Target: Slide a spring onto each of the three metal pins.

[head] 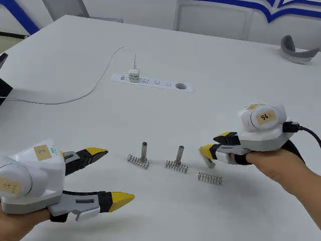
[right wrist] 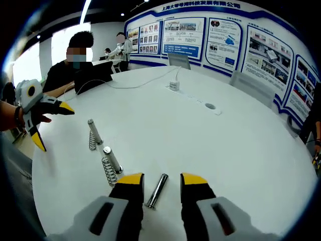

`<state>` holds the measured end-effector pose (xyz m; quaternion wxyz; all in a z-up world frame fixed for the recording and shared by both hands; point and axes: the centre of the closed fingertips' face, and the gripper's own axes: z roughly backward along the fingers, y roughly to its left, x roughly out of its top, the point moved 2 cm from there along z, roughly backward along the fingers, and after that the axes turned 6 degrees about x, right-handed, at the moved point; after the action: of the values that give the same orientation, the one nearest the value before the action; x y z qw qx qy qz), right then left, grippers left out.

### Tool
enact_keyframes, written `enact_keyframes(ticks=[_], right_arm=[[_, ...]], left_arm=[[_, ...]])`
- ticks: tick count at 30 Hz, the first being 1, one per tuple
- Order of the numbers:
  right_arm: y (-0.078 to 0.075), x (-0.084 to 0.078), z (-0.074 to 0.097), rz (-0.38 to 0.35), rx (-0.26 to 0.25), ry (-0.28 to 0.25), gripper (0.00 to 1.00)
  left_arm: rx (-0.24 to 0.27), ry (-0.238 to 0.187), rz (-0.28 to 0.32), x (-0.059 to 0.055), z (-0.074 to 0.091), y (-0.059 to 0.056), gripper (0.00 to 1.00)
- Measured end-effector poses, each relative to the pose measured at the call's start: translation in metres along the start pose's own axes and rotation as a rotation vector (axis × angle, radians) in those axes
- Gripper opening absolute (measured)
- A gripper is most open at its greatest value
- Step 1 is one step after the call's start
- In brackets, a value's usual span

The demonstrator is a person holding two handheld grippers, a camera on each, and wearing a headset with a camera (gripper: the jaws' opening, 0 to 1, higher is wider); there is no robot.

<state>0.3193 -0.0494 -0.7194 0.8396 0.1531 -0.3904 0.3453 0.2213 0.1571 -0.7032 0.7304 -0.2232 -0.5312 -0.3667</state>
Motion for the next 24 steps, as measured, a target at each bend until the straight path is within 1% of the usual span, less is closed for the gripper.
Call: enact_keyframes(ticks=[5, 9, 11, 13, 21, 24], right_arm=[[0.000, -0.002, -0.009, -0.026, -0.012, 0.032, 0.25], [0.001, -0.006, -0.016, -0.025, -0.026, 0.065, 0.21], [0.001, -0.007, -0.019, -0.038, -0.019, 0.073, 0.20], [0.000, -0.010, -0.021, -0.044, -0.025, 0.089, 0.19], [-0.002, -0.014, -0.027, -0.086, -0.026, 0.113, 0.16], [0.000, -0.016, -0.027, -0.100, -0.024, 0.116, 0.16]], left_arm=[[-0.006, 0.003, -0.002, 0.000, -0.002, -0.001, 0.70], [-0.005, 0.006, -0.001, -0.001, -0.002, 0.000, 0.69], [-0.004, 0.007, -0.002, -0.001, -0.002, 0.000, 0.69], [-0.004, 0.008, -0.001, -0.002, -0.002, 0.000, 0.69], [-0.006, 0.009, 0.001, -0.002, -0.003, 0.000, 0.68], [-0.007, 0.009, 0.000, -0.001, -0.003, 0.000, 0.68]])
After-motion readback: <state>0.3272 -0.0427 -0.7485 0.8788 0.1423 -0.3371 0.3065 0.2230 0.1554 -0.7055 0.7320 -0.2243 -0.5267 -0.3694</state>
